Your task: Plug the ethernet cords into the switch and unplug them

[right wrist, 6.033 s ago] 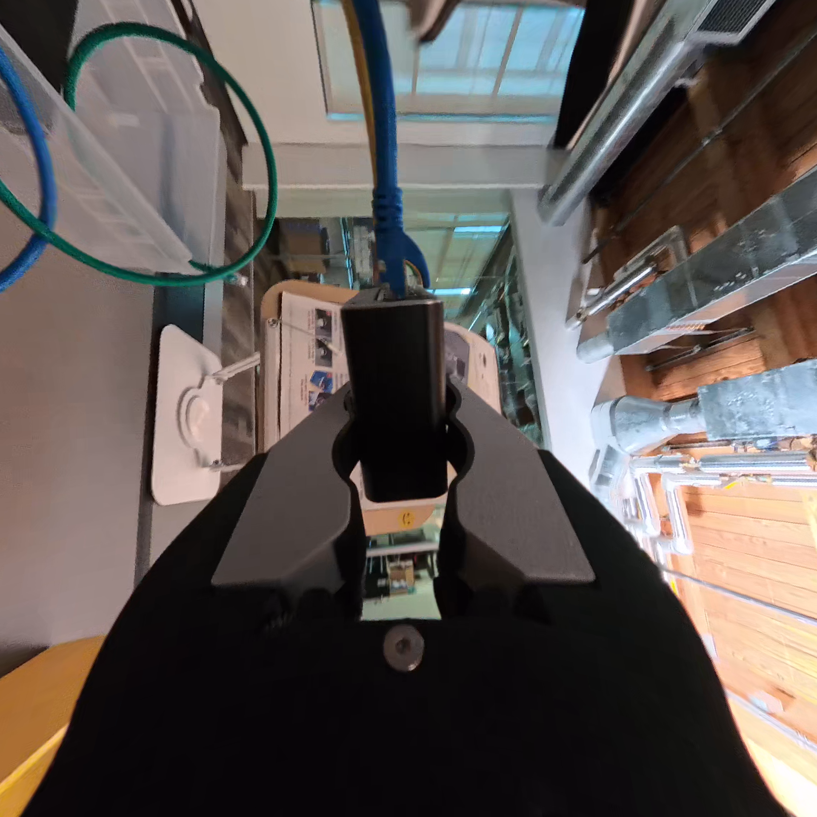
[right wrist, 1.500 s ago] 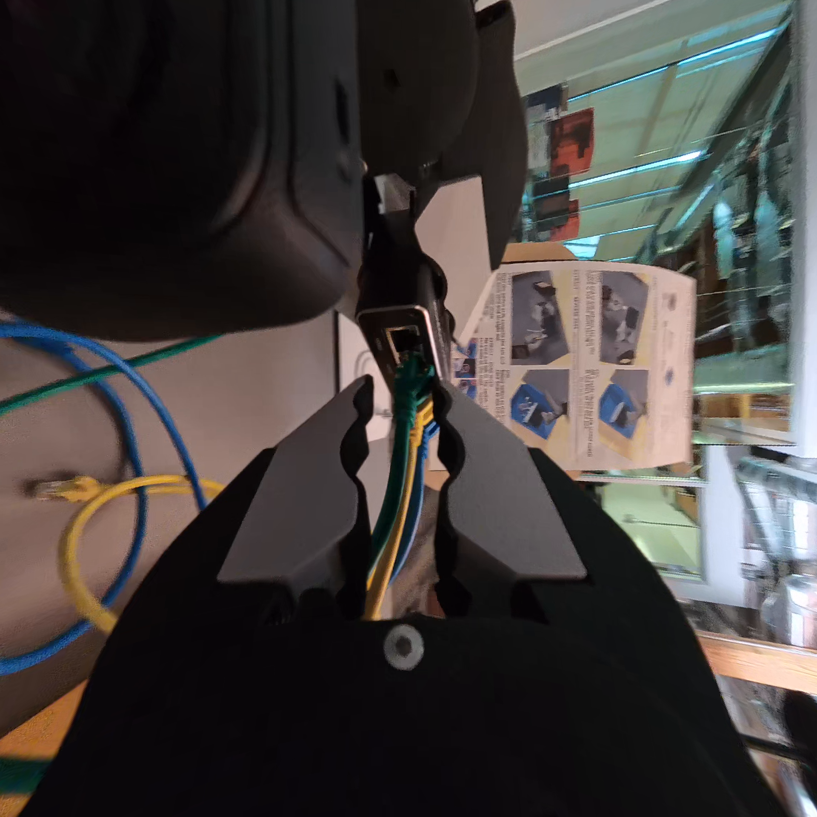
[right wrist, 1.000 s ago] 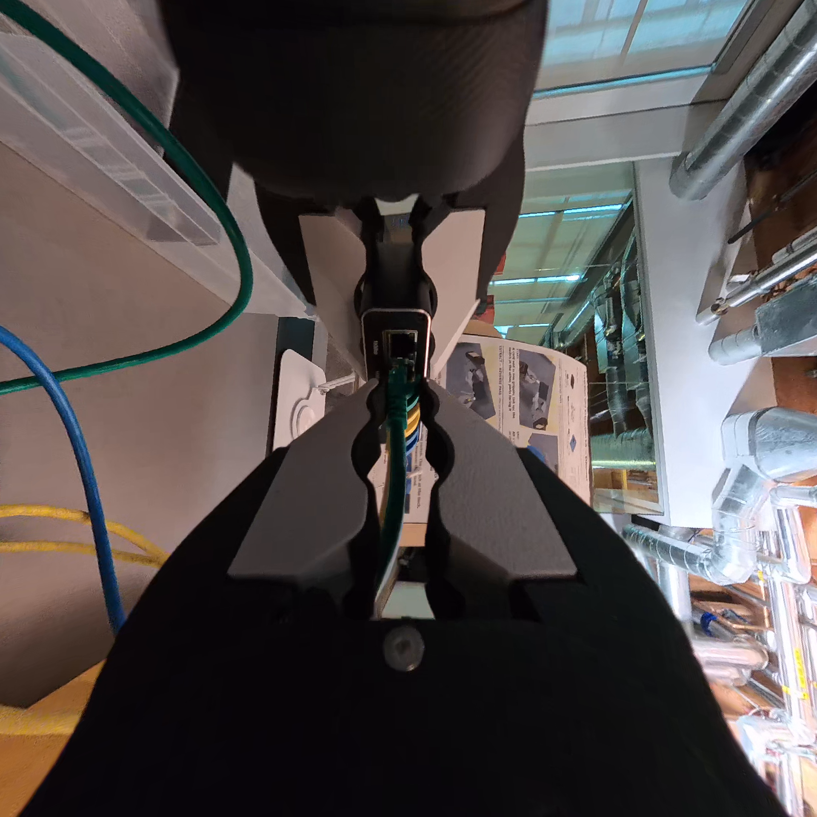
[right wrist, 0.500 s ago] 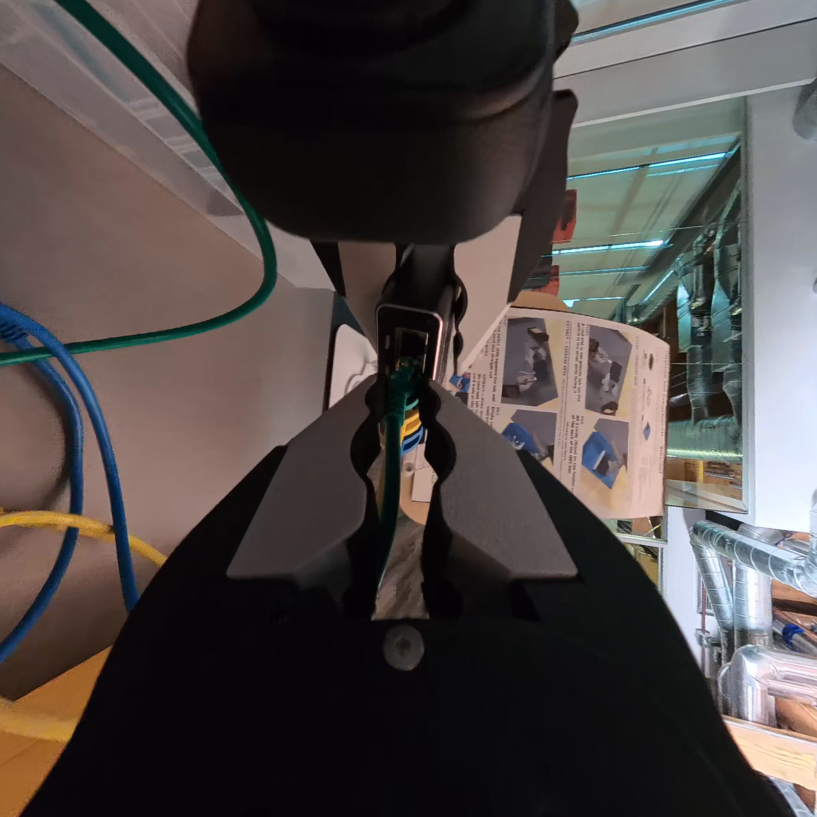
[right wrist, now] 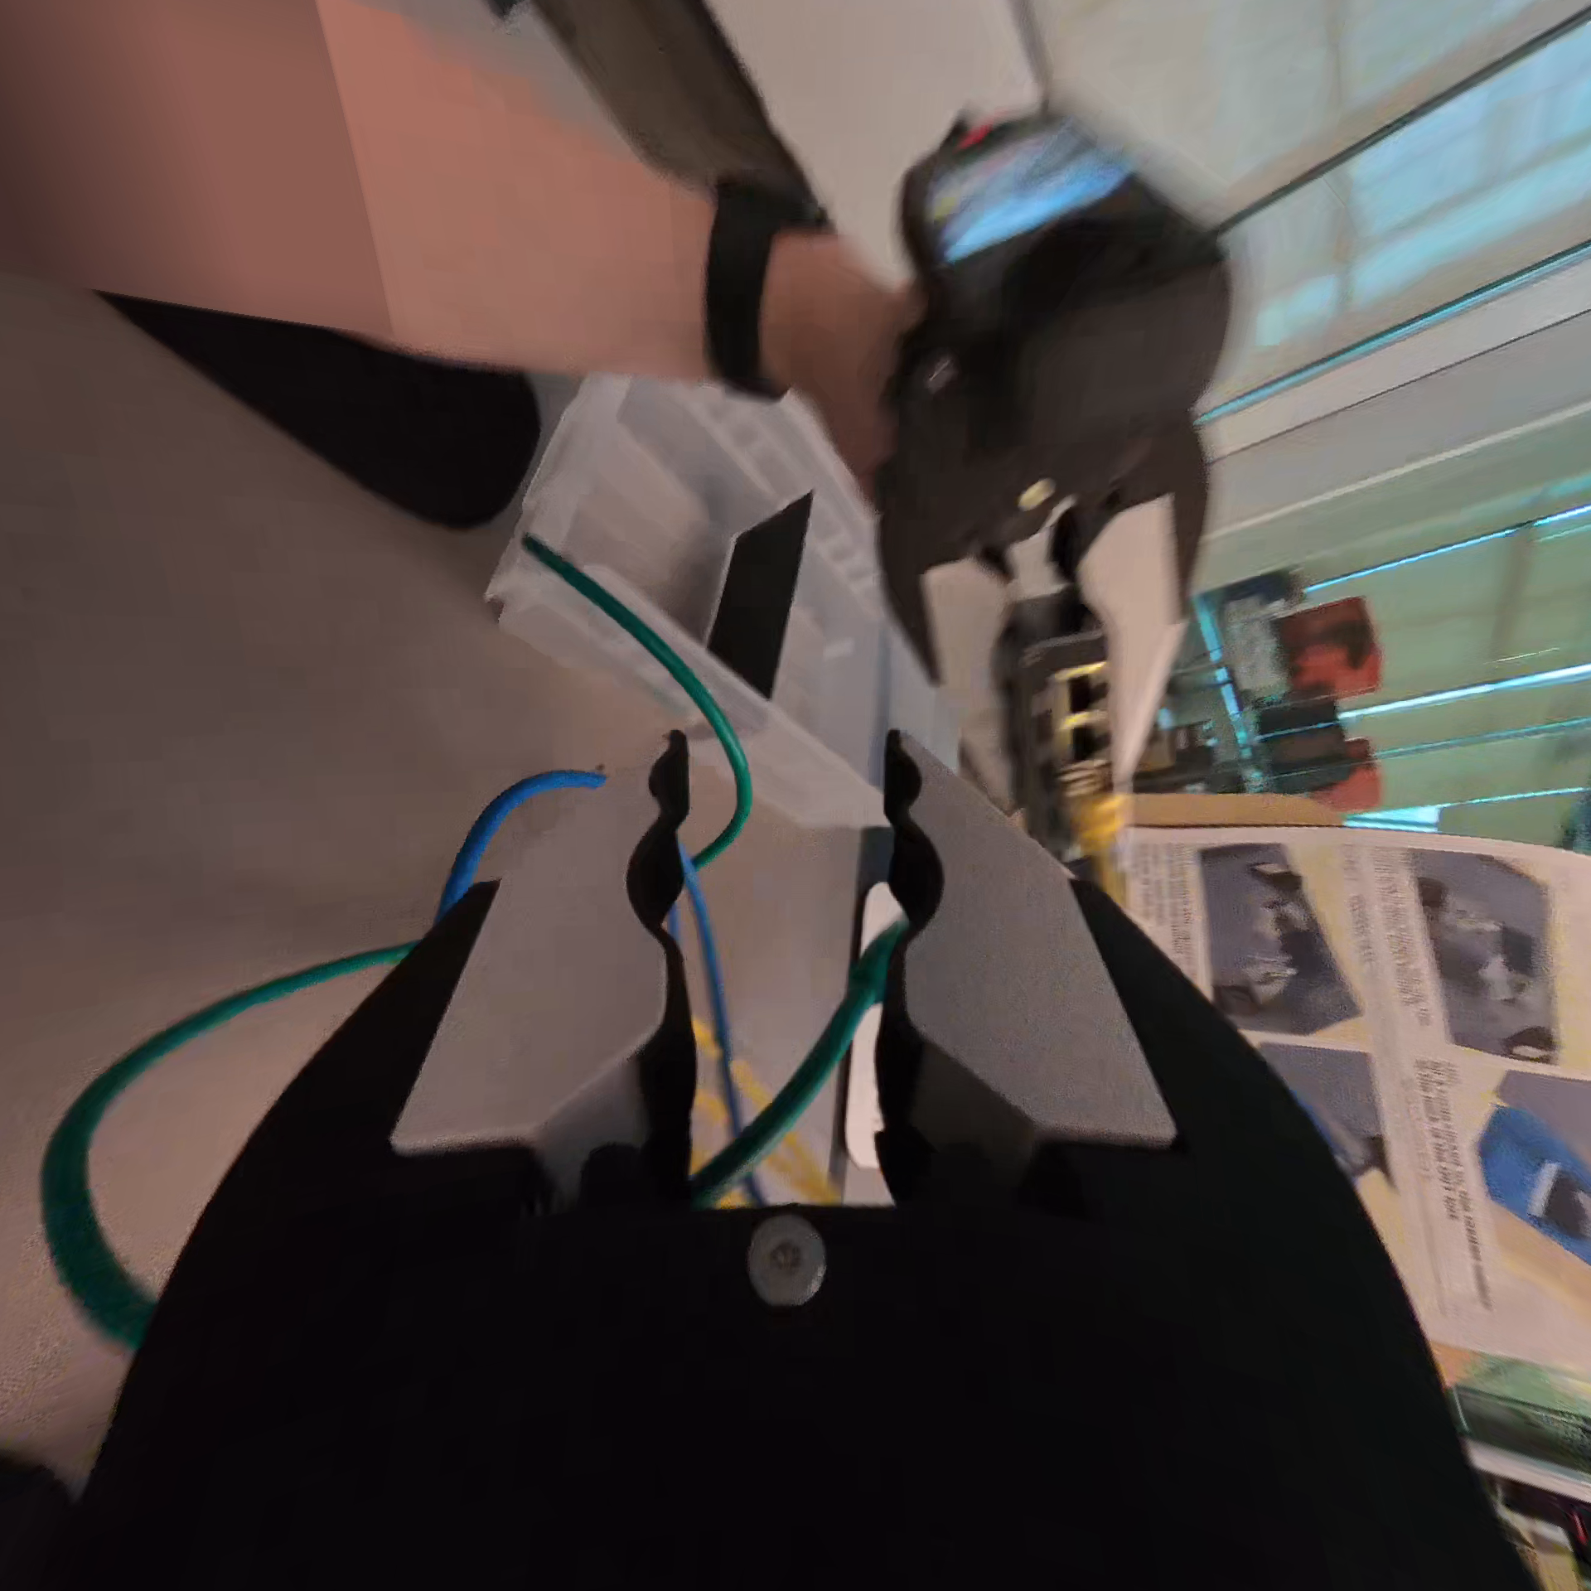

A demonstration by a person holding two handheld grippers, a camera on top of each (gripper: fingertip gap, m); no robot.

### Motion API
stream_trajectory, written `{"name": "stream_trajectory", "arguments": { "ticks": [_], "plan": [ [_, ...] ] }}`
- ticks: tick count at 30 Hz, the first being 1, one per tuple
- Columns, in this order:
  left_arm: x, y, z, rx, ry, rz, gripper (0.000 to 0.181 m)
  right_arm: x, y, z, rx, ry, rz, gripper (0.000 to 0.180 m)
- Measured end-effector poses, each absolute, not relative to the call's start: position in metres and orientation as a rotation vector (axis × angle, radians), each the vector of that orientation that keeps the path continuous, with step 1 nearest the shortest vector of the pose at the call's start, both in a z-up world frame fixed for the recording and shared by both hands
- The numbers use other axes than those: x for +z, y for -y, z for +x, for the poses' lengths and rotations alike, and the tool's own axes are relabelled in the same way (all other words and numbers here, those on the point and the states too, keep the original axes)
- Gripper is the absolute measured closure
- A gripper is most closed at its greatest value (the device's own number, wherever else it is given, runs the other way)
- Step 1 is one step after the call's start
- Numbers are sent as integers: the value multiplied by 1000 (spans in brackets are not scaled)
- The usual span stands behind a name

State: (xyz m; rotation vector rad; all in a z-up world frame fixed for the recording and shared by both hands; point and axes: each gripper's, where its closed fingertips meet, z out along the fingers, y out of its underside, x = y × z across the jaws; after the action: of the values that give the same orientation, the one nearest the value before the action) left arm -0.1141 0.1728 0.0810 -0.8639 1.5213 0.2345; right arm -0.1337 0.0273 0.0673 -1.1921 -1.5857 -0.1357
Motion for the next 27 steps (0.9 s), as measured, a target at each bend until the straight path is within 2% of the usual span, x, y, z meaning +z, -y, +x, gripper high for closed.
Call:
{"name": "stream_trajectory", "arguments": {
  "ticks": [5,9,13,20,27],
  "plan": [
    [68,-164,-97,303,-1580,-802,146,97,-10,-125,-57,1487,-1170,135],
    [67,-153,-89,285,-1589,-773,146,113,-57,-96,-427,1305,-1173,149],
    [68,-146,-85,299,-1598,-754,146,93,-85,-90,-680,1357,-1157,152],
    [68,-141,-82,324,-1610,-724,146,86,-95,-87,-733,1348,-1176,164],
    [74,-136,-82,309,-1591,-711,147,94,-91,-89,-729,1329,-1144,166]
  ]
}}
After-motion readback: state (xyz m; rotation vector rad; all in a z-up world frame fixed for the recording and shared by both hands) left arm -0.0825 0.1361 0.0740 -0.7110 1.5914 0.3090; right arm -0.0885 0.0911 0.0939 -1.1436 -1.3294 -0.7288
